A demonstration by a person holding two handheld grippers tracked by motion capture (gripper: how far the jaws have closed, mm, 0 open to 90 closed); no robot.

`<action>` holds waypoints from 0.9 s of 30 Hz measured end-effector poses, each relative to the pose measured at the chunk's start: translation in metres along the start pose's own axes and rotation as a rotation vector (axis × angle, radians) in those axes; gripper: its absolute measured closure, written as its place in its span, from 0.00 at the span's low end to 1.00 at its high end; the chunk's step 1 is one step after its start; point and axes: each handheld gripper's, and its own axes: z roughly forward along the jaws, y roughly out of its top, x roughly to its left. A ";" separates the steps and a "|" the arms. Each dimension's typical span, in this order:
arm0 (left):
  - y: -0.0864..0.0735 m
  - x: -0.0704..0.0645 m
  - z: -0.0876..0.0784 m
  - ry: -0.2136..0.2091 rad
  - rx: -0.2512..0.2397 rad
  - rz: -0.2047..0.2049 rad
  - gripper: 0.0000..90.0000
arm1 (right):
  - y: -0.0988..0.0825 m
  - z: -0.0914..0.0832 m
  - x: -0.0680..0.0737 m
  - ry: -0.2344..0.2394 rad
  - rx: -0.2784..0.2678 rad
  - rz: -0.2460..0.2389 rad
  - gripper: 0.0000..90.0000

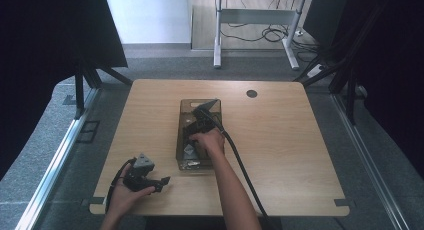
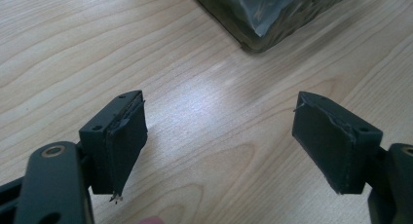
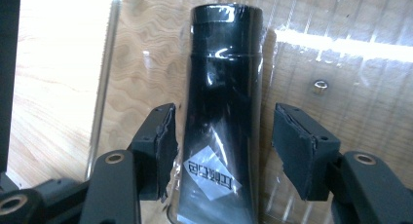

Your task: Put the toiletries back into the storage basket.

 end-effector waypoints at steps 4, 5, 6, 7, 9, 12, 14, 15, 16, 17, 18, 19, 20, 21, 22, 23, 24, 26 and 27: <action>-0.001 0.000 0.000 0.006 0.003 -0.001 0.23 | -0.001 -0.010 0.001 0.013 -0.020 -0.030 0.47; 0.000 0.000 0.000 0.007 0.002 0.005 0.23 | -0.002 -0.013 0.002 0.016 -0.027 -0.046 0.47; -0.001 0.000 0.000 0.009 0.003 0.004 0.23 | -0.003 -0.015 0.003 0.017 -0.032 -0.058 0.47; 0.000 0.000 0.000 0.010 0.002 0.003 0.23 | -0.004 -0.018 0.004 0.020 -0.037 -0.073 0.47; 0.000 0.000 0.000 0.013 0.001 -0.002 0.23 | -0.006 -0.024 0.006 0.039 -0.050 -0.097 0.47; 0.000 0.000 0.002 0.018 0.009 0.007 0.23 | -0.011 -0.033 0.009 0.055 -0.066 -0.147 0.47; -0.001 0.000 0.003 0.023 0.016 0.002 0.23 | -0.014 -0.039 0.009 0.065 -0.078 -0.185 0.47; -0.001 0.001 0.004 0.025 0.019 0.006 0.23 | -0.016 -0.042 0.009 0.076 -0.083 -0.195 0.47; -0.001 0.001 0.004 0.027 0.022 0.006 0.23 | -0.018 -0.047 0.008 0.087 -0.094 -0.220 0.47; -0.002 0.001 0.004 0.031 0.023 0.008 0.23 | -0.020 -0.050 0.008 0.093 -0.100 -0.229 0.47; -0.002 0.001 0.004 0.034 0.024 0.011 0.23 | -0.023 -0.054 0.008 0.099 -0.109 -0.244 0.47; -0.002 0.001 0.004 0.035 0.024 0.011 0.23 | -0.026 -0.057 0.006 0.105 -0.120 -0.267 0.47; -0.002 0.001 0.004 0.034 0.023 0.010 0.23 | -0.029 -0.061 0.005 0.115 -0.129 -0.277 0.47; -0.002 0.000 0.004 0.032 0.020 0.006 0.23 | -0.032 -0.065 0.004 0.123 -0.142 -0.292 0.47; -0.002 0.000 0.004 0.030 0.019 0.006 0.23 | -0.036 -0.068 0.002 0.133 -0.158 -0.302 0.47; -0.002 0.000 0.004 0.029 0.020 0.002 0.23 | -0.040 -0.071 -0.001 0.145 -0.169 -0.310 0.47; -0.003 0.000 0.004 0.028 0.022 0.004 0.23 | -0.045 -0.073 -0.003 0.147 -0.177 -0.318 0.47; -0.003 0.001 0.004 0.028 0.027 0.006 0.23 | -0.053 -0.078 -0.010 0.131 -0.195 -0.343 0.47; -0.003 0.001 0.004 0.030 0.026 0.006 0.23 | -0.058 -0.080 -0.014 0.128 -0.212 -0.357 0.47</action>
